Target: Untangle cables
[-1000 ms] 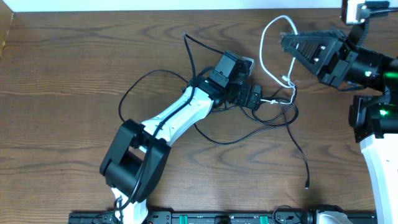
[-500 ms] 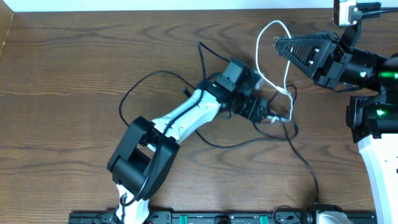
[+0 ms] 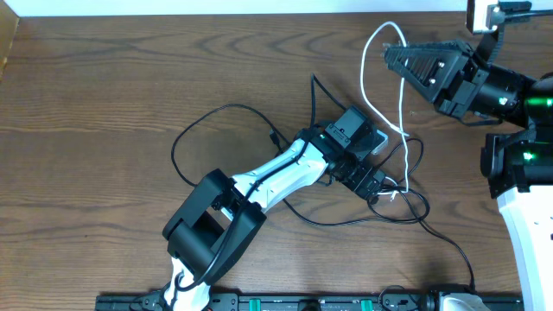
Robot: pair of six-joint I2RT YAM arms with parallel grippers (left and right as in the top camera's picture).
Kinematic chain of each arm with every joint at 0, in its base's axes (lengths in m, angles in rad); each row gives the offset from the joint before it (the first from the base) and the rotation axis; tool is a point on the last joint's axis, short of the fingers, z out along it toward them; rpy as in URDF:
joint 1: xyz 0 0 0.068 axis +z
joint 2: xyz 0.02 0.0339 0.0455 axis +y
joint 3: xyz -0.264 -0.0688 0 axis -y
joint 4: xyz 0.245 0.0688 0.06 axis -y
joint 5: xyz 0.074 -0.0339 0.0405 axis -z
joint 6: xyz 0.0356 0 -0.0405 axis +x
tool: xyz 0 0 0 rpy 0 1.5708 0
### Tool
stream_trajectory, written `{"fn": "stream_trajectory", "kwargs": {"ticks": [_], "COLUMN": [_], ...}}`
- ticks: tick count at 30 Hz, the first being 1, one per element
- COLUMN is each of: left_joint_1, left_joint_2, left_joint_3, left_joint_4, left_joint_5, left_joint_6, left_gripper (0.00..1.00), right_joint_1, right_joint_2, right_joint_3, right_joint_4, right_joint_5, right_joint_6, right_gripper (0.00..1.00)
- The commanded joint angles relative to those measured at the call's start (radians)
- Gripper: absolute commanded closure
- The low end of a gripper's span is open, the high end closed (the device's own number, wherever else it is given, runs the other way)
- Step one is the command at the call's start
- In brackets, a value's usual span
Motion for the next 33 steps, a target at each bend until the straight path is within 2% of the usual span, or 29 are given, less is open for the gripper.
{"fn": "stream_trajectory", "kwargs": {"ticks": [1, 12, 16, 24, 28, 30, 33], "left_joint_1": [-0.002, -0.002, -0.002, -0.011, -0.029, -0.029, -0.024], "left_joint_2": [0.018, 0.019, 0.019, 0.043, 0.061, 0.070, 0.071], "left_joint_3": [0.011, 0.011, 0.011, 0.011, 0.011, 0.011, 0.011], "left_joint_4": [-0.006, 0.098, 0.121, 0.119, 0.119, 0.114, 0.070], "left_joint_5": [-0.019, -0.027, -0.086, -0.082, -0.080, -0.109, -0.261], "left_joint_6": [0.016, -0.048, -0.113, -0.113, -0.113, -0.113, -0.113], "left_gripper": [0.02, 0.02, 0.01, 0.02, 0.02, 0.01, 0.01], "right_joint_1": [0.005, 0.048, 0.051, 0.052, 0.051, 0.051, 0.051], "right_joint_2": [-0.003, -0.003, -0.003, -0.003, -0.003, -0.003, -0.003], "right_joint_3": [0.013, 0.013, 0.013, 0.013, 0.013, 0.013, 0.013], "right_joint_4": [0.007, 0.022, 0.032, 0.223, 0.239, 0.239, 0.240], "right_joint_5": [0.072, 0.074, 0.084, 0.148, 0.158, 0.162, 0.170], "right_joint_6": [0.003, 0.003, 0.021, 0.138, 0.153, 0.158, 0.161], "right_gripper": [0.99, 0.99, 0.99, 0.99, 0.99, 0.99, 0.99]}}
